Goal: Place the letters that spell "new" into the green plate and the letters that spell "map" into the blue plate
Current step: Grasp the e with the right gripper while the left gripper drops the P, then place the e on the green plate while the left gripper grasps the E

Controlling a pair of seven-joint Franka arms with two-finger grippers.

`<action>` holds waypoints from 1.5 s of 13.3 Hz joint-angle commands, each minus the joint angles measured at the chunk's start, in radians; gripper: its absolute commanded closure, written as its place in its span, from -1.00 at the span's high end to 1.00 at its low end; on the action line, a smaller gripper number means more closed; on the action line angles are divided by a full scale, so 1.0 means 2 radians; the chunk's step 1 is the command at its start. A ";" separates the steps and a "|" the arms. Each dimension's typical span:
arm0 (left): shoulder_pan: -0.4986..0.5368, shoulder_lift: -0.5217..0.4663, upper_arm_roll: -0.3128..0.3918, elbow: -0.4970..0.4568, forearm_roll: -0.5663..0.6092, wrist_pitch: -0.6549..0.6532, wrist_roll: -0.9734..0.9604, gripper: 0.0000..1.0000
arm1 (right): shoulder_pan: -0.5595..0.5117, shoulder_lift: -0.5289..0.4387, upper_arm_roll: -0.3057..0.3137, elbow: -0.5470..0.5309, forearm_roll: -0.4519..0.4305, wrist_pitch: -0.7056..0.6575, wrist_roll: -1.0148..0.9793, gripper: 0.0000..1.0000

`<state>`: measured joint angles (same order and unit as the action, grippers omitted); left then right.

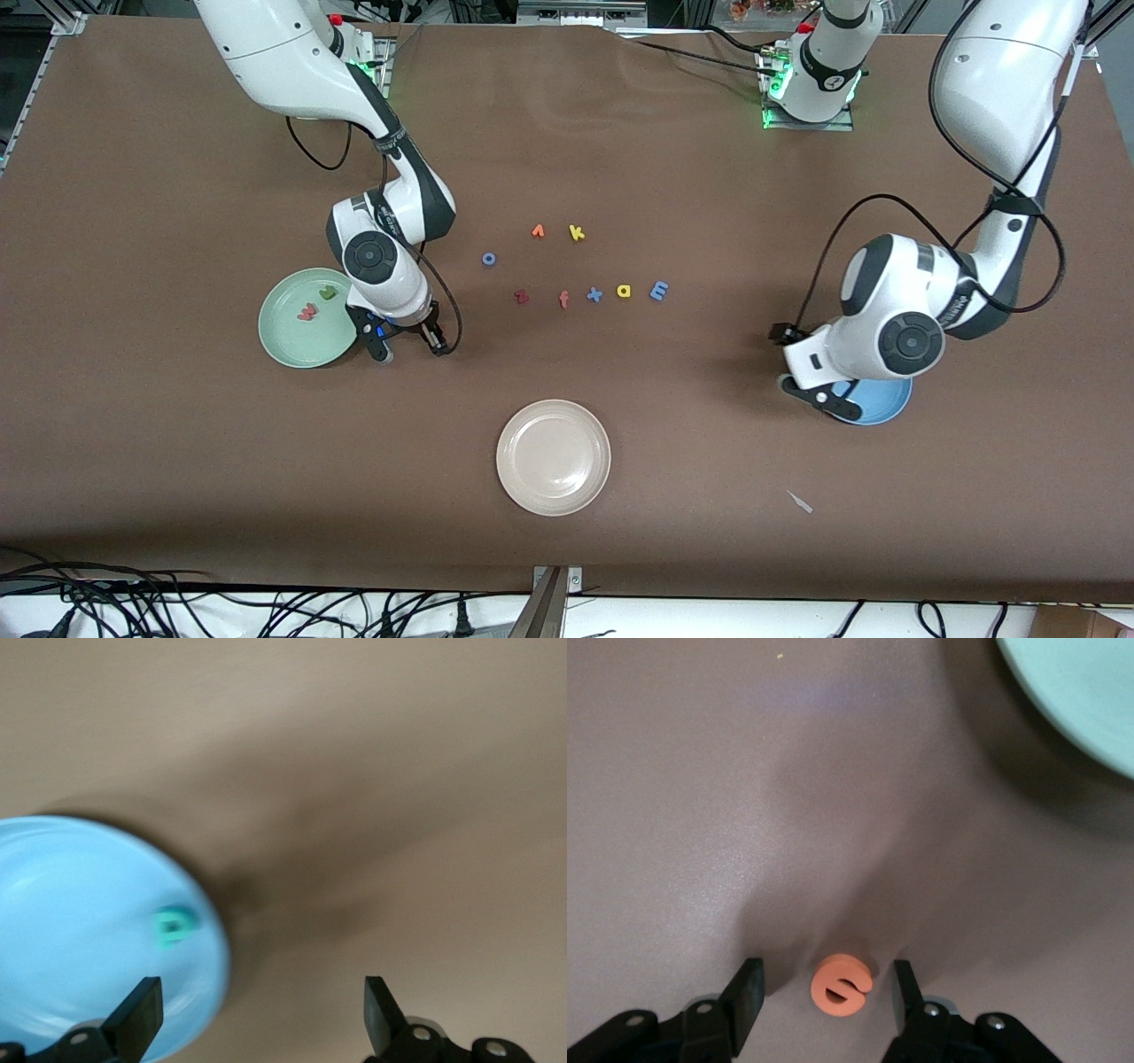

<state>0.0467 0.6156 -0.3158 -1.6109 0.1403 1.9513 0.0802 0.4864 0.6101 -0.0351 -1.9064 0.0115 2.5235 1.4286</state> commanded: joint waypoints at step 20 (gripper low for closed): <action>-0.123 -0.023 -0.052 -0.200 0.109 0.265 -0.223 0.75 | -0.012 -0.081 -0.117 -0.086 0.007 -0.047 -0.310 -0.38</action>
<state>-0.1960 0.5659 -0.4234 -2.0121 0.3144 2.4731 -0.3428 0.4601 0.4775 -0.2651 -2.0310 0.0116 2.3910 0.8425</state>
